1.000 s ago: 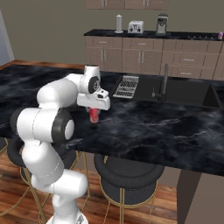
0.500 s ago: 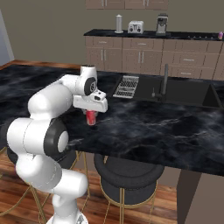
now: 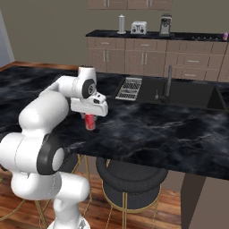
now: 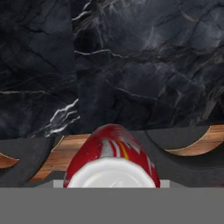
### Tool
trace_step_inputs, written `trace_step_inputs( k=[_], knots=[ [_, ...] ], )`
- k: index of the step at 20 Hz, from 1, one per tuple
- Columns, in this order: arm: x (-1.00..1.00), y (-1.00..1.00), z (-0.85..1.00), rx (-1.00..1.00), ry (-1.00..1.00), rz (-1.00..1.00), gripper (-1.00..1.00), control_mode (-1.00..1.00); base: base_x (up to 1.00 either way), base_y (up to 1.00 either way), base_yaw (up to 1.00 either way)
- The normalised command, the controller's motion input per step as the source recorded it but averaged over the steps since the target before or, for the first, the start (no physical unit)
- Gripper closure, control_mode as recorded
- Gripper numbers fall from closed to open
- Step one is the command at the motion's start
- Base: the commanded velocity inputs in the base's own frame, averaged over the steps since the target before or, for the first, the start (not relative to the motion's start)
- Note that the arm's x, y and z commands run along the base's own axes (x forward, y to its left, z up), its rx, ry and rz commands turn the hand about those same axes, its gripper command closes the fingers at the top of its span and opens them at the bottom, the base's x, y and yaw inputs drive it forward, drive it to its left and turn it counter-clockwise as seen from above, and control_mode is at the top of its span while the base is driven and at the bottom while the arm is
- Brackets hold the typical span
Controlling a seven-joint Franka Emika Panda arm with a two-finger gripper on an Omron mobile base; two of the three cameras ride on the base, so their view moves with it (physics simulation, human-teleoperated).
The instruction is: Four empty soda cans are scattered around the kitchen. Gather all the cans and cluster them next to the stove for recycling.
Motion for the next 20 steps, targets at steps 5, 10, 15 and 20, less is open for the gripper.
trace_step_inputs(
  k=[5,10,15,20],
  knots=[
    [-0.4,0.0,0.08,0.0,-0.03,0.0,1.0,-1.0,0.0,0.0,0.0],
    [-0.27,0.0,0.09,-0.01,-0.07,0.0,1.0,-1.0,0.0,0.0,0.0],
    [-0.2,0.02,0.1,-0.02,-0.08,0.0,1.0,-1.0,0.0,0.0,0.0],
    [-0.2,0.01,0.1,0.0,-0.03,0.0,1.0,-1.0,0.0,0.0,0.0]
  ],
)
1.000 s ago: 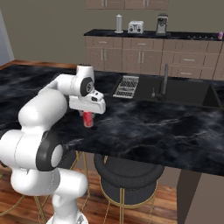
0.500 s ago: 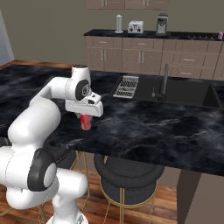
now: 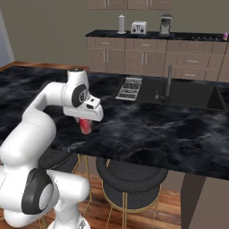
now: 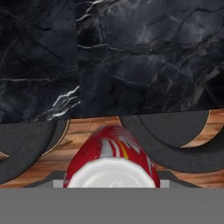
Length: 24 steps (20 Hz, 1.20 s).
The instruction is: Four empty soda cans are scattered around the kitchen. Gather all the cans and cluster them next to the stove for recycling.
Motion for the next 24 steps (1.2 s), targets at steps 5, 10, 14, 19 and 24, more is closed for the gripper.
trace_step_inputs(
  k=[5,10,14,19,24],
  knots=[
    [-0.16,0.01,0.09,0.0,-0.02,0.0,1.0,-1.0,0.0,0.0,0.0],
    [-0.09,0.0,0.05,0.0,0.0,0.0,1.0,-1.0,0.0,0.0,0.0],
    [-0.09,0.0,0.03,0.0,-0.01,0.0,1.0,-1.0,0.0,0.0,0.0],
    [-0.01,0.0,0.01,0.0,0.0,0.0,1.0,1.0,0.0,0.0,0.0],
    [0.0,0.0,0.0,0.0,0.0,0.0,1.0,1.0,-0.38,0.0,0.0]
  ],
)
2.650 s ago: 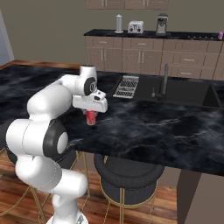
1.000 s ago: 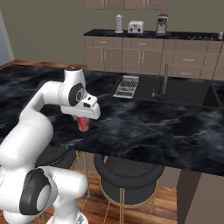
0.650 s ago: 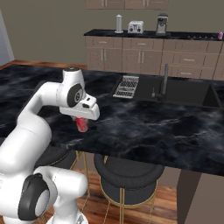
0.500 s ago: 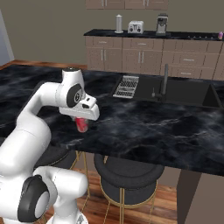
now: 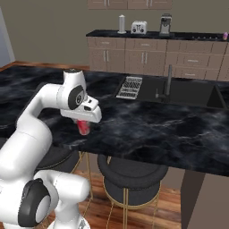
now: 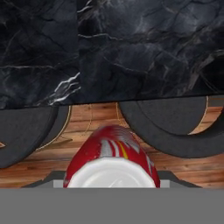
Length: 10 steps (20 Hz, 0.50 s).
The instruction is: Four empty soda cans are scattered around the kitchen. Gather all the cans and cluster them next to the stove for recycling.
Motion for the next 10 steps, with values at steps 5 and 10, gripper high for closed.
trace_step_inputs(
  k=[5,10],
  knots=[
    [0.0,0.0,0.0,0.0,0.0,0.0,1.0,1.0,-0.67,0.0,0.0],
    [0.0,0.0,0.0,0.0,0.0,0.0,1.0,1.0,-0.75,-0.18,0.0]
  ],
)
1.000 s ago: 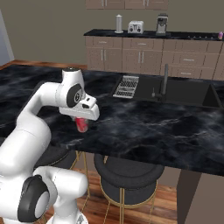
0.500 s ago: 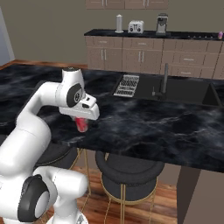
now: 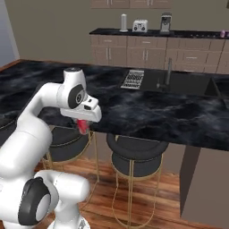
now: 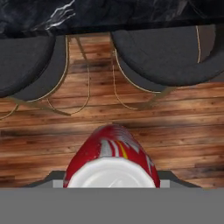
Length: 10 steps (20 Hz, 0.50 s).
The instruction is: Four empty soda cans are scattered around the kitchen. Gather all the cans and cluster them next to the stove for recycling.
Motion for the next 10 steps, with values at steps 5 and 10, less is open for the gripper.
trace_step_inputs(
  k=[5,10],
  knots=[
    [0.0,0.0,0.0,0.0,0.0,0.0,1.0,1.0,-0.59,-0.61,0.01],
    [0.0,0.0,0.0,0.0,0.0,0.0,1.0,1.0,-0.26,-0.86,0.04]
  ],
)
